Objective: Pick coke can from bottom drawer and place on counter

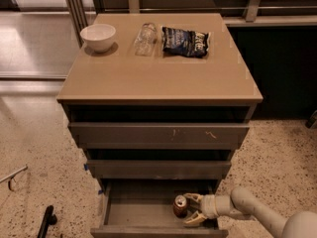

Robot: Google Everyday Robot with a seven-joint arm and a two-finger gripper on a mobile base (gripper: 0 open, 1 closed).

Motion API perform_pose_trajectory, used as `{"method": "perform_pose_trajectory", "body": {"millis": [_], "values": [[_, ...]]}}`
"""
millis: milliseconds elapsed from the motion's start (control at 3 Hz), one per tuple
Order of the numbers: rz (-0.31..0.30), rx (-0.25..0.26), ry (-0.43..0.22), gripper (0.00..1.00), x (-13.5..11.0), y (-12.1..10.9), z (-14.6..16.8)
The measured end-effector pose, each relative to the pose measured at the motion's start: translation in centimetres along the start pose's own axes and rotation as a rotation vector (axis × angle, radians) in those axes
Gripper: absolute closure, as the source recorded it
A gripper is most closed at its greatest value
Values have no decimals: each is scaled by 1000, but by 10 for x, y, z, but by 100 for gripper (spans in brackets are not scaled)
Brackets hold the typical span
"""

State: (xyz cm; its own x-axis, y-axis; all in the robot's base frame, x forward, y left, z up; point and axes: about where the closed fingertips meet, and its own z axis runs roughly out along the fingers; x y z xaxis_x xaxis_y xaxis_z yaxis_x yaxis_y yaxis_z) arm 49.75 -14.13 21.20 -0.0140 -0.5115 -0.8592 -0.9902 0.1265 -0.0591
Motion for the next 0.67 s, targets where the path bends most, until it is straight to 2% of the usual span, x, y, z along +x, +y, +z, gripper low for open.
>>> {"method": "perform_pose_trajectory", "body": {"millis": [667], "values": [[-7,6,-56,33,6,-11,25]]}}
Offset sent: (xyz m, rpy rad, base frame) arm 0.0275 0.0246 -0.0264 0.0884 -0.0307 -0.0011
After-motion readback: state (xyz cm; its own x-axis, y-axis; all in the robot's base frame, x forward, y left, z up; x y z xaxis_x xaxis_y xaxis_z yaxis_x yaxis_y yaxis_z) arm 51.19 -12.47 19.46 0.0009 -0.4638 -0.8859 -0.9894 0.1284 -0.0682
